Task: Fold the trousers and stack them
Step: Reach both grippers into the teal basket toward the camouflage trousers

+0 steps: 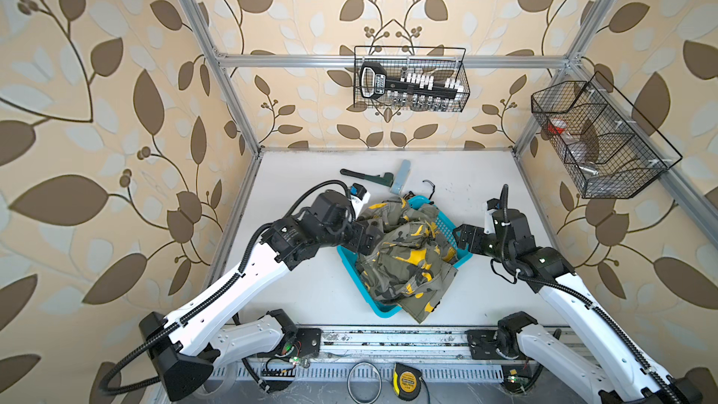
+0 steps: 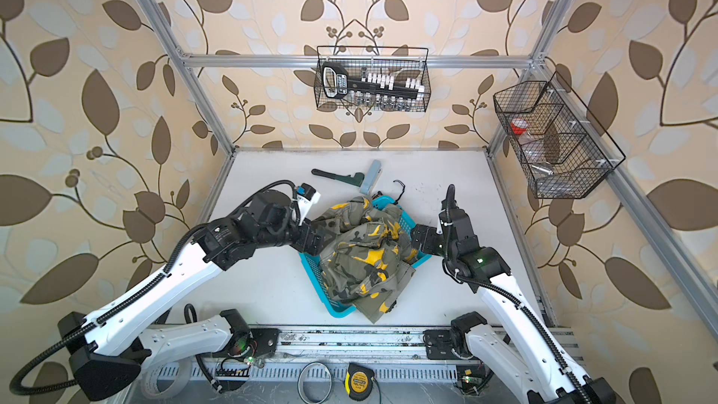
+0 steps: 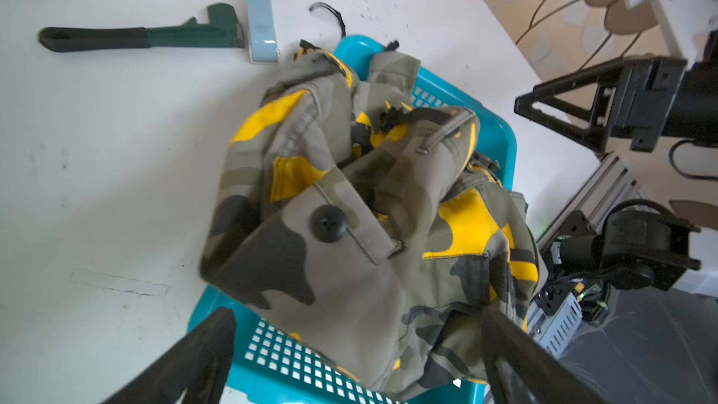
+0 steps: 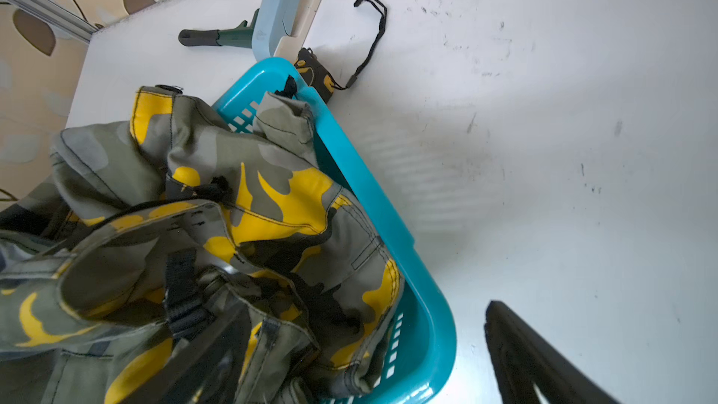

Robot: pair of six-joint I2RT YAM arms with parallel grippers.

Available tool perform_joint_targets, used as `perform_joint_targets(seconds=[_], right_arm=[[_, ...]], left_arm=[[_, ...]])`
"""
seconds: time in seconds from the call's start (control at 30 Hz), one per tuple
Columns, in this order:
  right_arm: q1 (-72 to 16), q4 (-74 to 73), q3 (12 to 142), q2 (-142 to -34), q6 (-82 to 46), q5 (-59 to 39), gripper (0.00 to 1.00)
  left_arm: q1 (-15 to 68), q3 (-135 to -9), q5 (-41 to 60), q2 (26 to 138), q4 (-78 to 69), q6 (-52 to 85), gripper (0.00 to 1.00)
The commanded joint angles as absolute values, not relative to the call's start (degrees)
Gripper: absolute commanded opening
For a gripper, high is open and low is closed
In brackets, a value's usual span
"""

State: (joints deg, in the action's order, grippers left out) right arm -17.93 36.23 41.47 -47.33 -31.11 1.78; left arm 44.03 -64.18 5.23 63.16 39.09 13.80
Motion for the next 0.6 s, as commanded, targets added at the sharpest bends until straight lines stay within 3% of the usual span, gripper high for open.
perform_joint_targets(seconds=[0.0,0.23,0.57], right_arm=[[-18.3,37.9,38.4,-47.1,-37.6,3.0,0.93],[-21.1,30.8,33.7,-48.3,-45.7,1.5,0.89],[-22.9,25.3,30.2,-50.9,-52.4,4.4,0.75]], left_arm=[[47.5,-63.4,-2.3,68.9,37.4,18.4,0.99],[53.1,-64.9,-9.8,81.8,31.1,23.0,0.99],[58.4,-66.2,-4.5,98.8,20.8,26.0,0.99]])
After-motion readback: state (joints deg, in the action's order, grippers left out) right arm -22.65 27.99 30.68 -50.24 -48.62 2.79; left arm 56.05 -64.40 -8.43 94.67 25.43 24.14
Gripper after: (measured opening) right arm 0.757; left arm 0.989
